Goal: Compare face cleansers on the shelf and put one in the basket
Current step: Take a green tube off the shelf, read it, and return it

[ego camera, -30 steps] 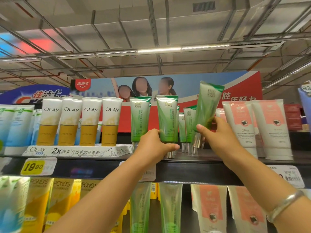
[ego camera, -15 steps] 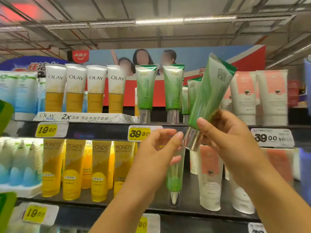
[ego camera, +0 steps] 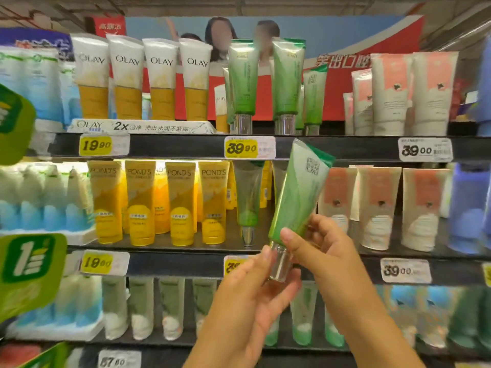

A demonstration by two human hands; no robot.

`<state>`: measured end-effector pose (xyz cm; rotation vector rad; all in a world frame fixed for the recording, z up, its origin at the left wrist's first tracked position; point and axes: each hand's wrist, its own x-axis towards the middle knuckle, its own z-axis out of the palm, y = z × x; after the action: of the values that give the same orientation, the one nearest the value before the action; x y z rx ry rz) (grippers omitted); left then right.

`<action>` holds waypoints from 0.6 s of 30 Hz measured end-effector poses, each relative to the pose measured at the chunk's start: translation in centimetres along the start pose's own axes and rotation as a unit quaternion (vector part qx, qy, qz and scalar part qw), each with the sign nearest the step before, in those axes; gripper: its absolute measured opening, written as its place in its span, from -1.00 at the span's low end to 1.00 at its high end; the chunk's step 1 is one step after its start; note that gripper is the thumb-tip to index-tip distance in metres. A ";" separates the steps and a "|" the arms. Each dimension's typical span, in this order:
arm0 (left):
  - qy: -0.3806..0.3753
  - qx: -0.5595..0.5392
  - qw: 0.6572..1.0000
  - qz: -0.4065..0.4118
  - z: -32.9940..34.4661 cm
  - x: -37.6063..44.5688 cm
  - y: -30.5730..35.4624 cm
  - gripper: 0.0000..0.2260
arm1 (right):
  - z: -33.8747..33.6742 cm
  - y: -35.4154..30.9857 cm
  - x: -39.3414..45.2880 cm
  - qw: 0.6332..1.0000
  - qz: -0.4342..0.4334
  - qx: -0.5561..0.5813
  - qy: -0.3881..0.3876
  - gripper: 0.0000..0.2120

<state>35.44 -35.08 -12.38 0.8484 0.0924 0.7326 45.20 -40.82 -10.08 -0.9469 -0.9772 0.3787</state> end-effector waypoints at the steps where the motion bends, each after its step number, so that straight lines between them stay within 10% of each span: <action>1: 0.003 -0.007 1.000 -0.012 -0.6 -0.7 -0.2 -0.73 | 0.4 0.5 -0.7 1.000 0.004 -0.005 0.009 -0.59; 18: 0.054 -0.072 0.982 -0.167 -8.3 -9.9 -1.1 -0.76 | 5.3 4.8 -11.2 0.987 0.081 0.067 0.122 -0.75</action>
<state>25.70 -36.35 -20.77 0.6334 0.2699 0.4626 35.40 -42.78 -18.79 -0.9285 -0.6449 0.4483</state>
